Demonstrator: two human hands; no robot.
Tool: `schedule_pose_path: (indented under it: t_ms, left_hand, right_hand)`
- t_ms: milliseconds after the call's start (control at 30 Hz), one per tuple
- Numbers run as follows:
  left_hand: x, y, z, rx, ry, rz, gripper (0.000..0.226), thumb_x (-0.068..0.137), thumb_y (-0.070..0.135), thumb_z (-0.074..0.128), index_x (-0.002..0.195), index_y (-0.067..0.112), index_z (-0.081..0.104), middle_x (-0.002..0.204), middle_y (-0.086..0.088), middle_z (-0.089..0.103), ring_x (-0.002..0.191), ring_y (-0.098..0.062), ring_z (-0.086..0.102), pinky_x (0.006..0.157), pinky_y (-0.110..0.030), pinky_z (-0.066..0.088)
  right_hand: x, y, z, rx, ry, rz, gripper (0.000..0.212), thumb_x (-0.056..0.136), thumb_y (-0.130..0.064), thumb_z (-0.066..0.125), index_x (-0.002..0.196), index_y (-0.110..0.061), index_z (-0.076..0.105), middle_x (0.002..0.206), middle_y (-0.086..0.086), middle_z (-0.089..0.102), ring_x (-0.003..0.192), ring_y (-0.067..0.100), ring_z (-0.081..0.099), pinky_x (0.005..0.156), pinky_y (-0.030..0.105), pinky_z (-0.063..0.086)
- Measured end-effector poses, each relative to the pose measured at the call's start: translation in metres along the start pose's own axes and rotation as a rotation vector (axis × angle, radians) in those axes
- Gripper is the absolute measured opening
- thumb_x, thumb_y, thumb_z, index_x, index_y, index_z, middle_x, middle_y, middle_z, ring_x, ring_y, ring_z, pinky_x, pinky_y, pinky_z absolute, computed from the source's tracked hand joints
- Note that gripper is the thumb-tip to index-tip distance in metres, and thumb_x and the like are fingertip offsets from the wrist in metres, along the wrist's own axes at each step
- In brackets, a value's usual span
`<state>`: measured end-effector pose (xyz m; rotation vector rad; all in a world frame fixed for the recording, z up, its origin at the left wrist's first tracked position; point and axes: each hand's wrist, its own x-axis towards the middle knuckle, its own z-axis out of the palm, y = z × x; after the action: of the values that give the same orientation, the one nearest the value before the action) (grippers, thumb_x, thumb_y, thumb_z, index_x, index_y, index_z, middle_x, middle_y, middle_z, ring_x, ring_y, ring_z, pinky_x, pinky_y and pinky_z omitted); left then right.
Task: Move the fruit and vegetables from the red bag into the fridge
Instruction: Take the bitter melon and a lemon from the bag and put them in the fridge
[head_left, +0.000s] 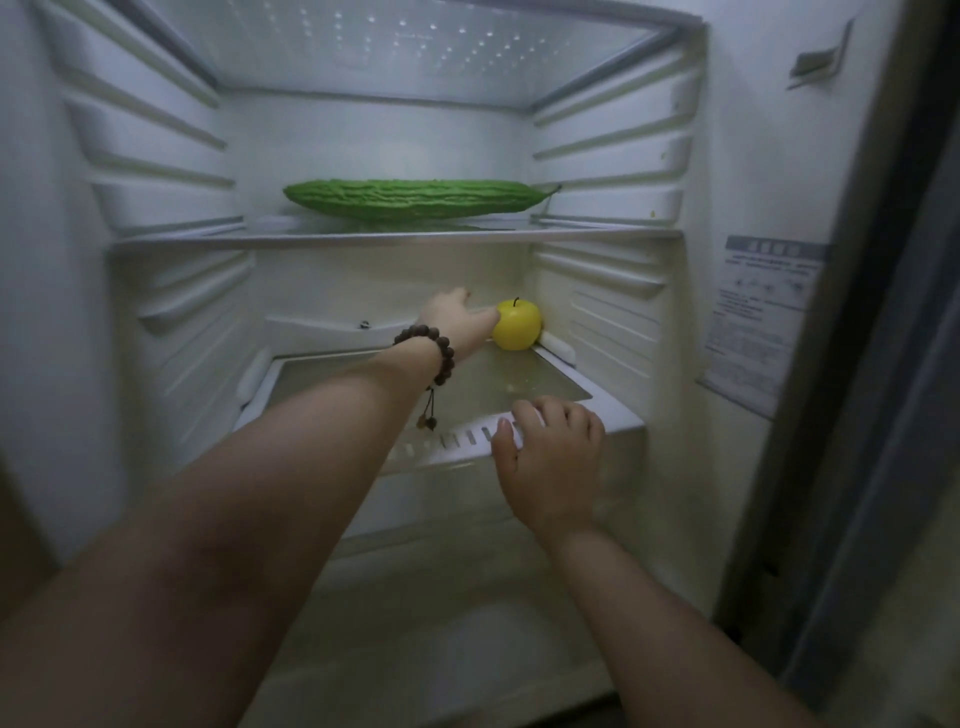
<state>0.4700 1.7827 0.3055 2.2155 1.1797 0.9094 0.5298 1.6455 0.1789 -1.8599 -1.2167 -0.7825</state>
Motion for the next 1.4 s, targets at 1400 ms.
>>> schedule_pose_path:
  t_ms: [1400]
  left_hand:
    - [-0.518, 0.229, 0.156, 0.096, -0.197, 0.958, 0.066, 0.087, 0.055, 0.026, 0.141, 0.019, 0.034, 0.144, -0.005, 0.040, 0.135, -0.026, 0.031, 0.112, -0.046, 0.021]
  right_hand:
    - [-0.289, 0.156, -0.500, -0.600, 0.045, 0.394, 0.040, 0.091, -0.039, 0.034, 0.118, -0.018, 0.055, 0.134, 0.010, 0.048, 0.126, 0.031, 0.042, 0.103, 0.051, 0.037]
